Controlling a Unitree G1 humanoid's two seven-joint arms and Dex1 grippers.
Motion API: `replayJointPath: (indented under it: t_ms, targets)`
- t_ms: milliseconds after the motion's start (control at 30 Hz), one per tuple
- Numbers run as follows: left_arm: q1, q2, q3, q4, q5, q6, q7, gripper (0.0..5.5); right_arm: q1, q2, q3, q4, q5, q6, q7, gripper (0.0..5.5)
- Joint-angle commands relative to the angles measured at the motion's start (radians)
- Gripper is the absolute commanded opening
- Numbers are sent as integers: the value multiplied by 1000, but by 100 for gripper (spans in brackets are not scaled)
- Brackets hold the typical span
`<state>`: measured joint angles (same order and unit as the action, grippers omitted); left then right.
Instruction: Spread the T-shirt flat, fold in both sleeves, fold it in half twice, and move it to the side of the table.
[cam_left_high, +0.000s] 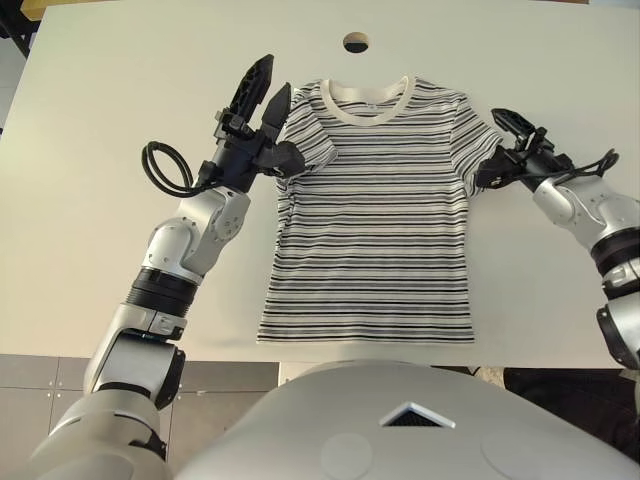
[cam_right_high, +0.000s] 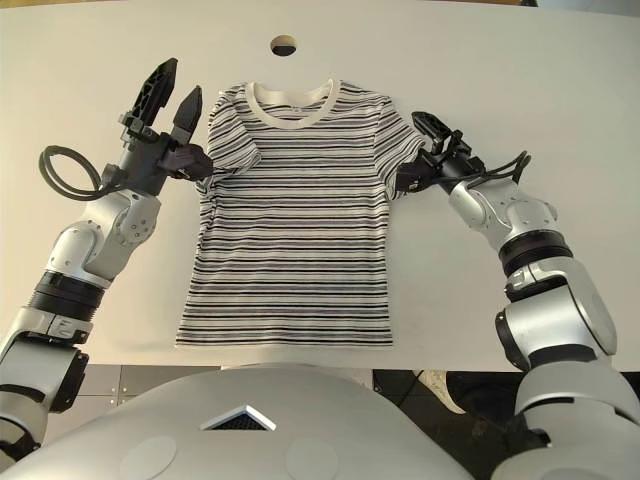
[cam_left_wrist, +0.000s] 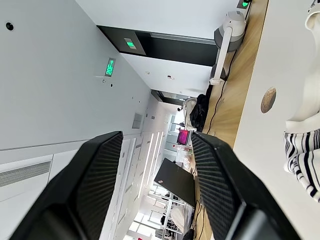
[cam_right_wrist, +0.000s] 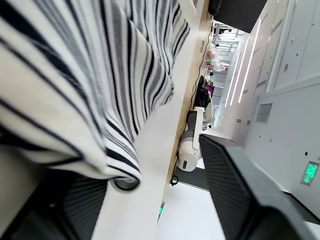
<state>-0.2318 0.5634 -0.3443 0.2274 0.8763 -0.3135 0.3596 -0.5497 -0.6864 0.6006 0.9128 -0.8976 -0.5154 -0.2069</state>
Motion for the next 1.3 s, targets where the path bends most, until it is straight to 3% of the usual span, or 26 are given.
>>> replayJointPath:
  t_ms: [33, 267, 433, 700, 900, 1300]
  targets:
    - [-3, -9, 3, 0, -4, 0, -7, 258, 38, 1, 27, 18, -9, -11, 44, 220]
    - [4, -12, 2, -9, -3, -3, -12, 258, 42, 1, 19, 28, 2, -2, 38, 83]
    - [18, -11, 3, -12, -4, -5, -11, 258, 31, 1, 10, 40, 11, 13, 26, 16]
    - [26, -13, 0, -26, 0, -7, -18, 258, 51, 11, 15, 13, 18, -12, 7, 11]
    - [37, -12, -2, -13, 7, -10, -4, 258, 106, 4, -53, -196, 46, 15, -68, 11]
    - [46, -26, -16, 19, 6, -14, -2, 258, 131, 23, -58, -348, 7, 70, -17, 11]
